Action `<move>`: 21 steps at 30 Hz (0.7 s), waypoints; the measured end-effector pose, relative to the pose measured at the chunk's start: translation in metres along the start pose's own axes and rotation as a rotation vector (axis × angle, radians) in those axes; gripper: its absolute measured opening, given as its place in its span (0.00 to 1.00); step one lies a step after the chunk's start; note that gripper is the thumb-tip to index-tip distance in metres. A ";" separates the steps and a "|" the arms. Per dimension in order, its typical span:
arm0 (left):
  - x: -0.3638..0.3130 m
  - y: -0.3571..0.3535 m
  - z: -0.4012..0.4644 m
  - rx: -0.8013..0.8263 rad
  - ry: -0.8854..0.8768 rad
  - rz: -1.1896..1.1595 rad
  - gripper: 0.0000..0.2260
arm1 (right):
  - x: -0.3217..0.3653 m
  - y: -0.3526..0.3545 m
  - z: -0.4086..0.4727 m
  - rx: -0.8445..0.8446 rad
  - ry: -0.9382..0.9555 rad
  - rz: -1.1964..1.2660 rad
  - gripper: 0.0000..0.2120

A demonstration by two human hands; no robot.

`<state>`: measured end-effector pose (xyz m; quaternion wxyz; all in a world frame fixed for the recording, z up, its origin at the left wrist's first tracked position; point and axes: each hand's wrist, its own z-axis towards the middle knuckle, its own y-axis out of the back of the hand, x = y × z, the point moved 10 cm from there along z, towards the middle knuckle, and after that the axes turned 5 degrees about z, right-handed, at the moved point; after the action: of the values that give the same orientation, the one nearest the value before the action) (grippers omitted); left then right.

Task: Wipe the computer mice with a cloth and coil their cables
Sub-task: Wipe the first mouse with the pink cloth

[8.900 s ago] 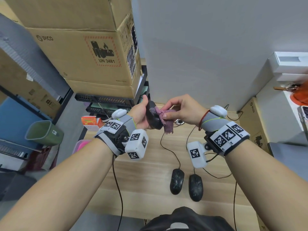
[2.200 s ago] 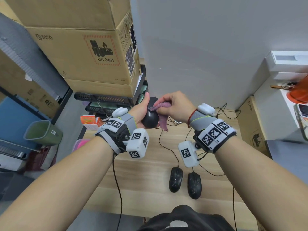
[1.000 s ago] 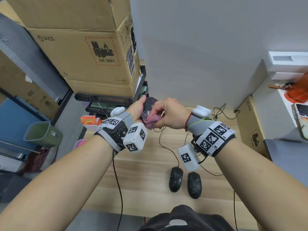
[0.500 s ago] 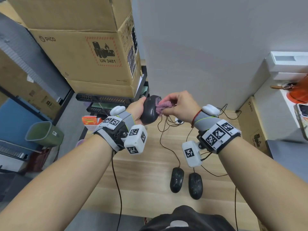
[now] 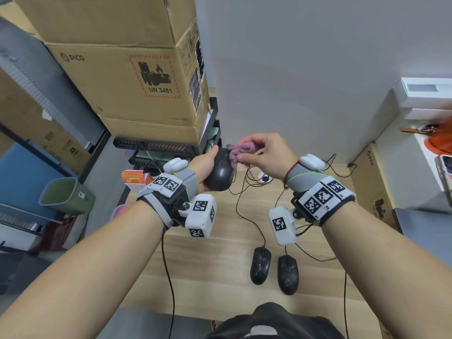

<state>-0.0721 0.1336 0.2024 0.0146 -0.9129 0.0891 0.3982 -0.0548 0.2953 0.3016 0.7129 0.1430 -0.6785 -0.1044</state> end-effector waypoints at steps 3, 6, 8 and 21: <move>0.003 -0.003 0.003 0.005 -0.004 0.072 0.28 | 0.011 -0.025 -0.005 0.125 0.086 -0.175 0.11; 0.004 -0.005 0.003 -0.012 -0.027 0.160 0.27 | 0.009 -0.020 0.001 0.047 0.079 -0.249 0.08; 0.008 -0.009 -0.001 0.024 -0.007 0.175 0.25 | 0.000 -0.002 0.007 -0.062 0.005 -0.296 0.06; -0.003 -0.010 0.004 -0.004 -0.080 0.263 0.37 | -0.001 0.001 0.015 -0.045 0.024 -0.311 0.10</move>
<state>-0.0755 0.1440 0.2010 -0.0361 -0.8766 0.2063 0.4331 -0.0703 0.2960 0.3017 0.6992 0.2313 -0.6373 -0.2270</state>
